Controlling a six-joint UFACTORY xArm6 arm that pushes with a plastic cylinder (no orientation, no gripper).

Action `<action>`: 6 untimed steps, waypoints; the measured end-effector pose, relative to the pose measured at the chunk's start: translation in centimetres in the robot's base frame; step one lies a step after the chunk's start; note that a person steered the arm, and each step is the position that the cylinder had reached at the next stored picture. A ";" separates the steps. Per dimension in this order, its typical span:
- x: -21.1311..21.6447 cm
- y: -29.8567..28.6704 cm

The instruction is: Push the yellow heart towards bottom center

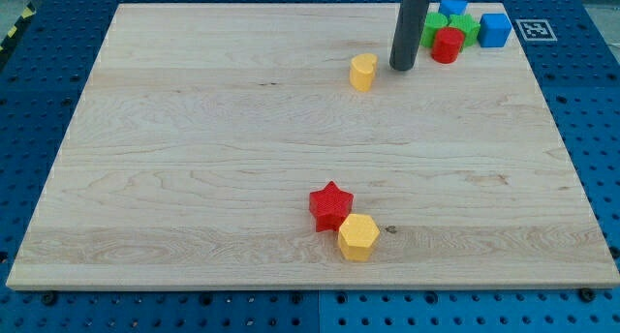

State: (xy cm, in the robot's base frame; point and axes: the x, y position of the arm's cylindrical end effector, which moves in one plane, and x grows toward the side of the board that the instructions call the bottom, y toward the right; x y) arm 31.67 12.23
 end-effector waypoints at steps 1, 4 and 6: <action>-0.1 -2.3; 4.2 -5.5; 6.8 -9.8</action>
